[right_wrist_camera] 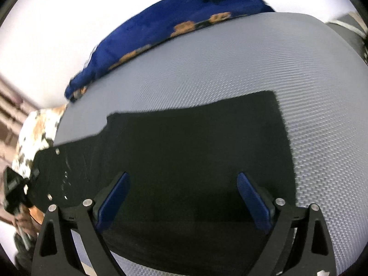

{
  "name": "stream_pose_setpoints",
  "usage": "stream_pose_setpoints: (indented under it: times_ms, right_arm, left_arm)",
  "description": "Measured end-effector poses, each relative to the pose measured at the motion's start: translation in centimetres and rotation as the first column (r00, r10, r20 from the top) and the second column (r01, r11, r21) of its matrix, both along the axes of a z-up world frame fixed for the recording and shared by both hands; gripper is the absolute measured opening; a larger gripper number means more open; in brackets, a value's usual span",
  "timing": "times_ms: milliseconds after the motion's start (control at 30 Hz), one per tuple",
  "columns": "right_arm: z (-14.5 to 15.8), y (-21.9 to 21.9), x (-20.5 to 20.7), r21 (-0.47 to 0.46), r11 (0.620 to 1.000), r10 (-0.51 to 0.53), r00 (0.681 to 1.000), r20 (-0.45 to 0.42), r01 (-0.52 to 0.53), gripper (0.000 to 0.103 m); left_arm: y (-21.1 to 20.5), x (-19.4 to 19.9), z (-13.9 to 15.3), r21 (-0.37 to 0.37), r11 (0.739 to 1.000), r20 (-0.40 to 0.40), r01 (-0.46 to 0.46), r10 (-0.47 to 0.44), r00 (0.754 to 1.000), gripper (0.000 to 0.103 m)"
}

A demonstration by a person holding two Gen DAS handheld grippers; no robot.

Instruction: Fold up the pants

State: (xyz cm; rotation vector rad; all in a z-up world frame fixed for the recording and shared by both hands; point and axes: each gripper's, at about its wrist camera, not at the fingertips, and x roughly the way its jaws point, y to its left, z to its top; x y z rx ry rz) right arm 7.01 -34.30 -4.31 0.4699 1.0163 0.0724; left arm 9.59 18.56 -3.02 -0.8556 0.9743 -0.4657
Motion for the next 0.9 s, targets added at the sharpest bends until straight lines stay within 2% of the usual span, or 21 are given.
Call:
stream_pose_setpoints:
  times_ms: [100,333,467,667,800,900]
  right_arm:
    - [0.6,-1.1,-0.2,0.003,1.0,-0.029,0.999,0.013,0.029,0.093]
    - [1.6,-2.2,-0.7,0.0,0.999,-0.036,0.999,0.019,0.036,0.093]
    - [2.2,-2.8,-1.3,-0.001,1.0,-0.025,0.999,0.023,0.025,0.093]
    - [3.0,-4.8,-2.8,0.061,0.998,-0.028,0.999,0.041,0.025,0.093]
    - [2.8,-6.1,-3.8,0.097,0.994,-0.057,0.997,0.043,0.052,0.093]
    - [2.0,-7.2,-4.2,0.112,0.99,-0.094,0.995,0.045,0.088,0.093]
  left_arm:
    - [-1.7,0.3,1.1,-0.031,0.999,0.014,0.012,-0.011,1.0,0.014]
    - [-7.6,0.6,4.9,0.034,0.993,0.062,0.112,-0.114,0.991,0.014]
    - [-12.7,0.8,7.4,0.072,0.978,0.087,0.195,-0.201,0.976,0.014]
    - [-21.5,1.7,8.5,0.115,0.933,0.083,0.34,-0.35,0.933,0.014]
    - [-26.7,2.3,8.0,0.141,0.897,0.062,0.419,-0.431,0.9,0.014]
    - [-30.6,2.3,7.1,0.194,0.862,0.039,0.468,-0.484,0.874,0.014]
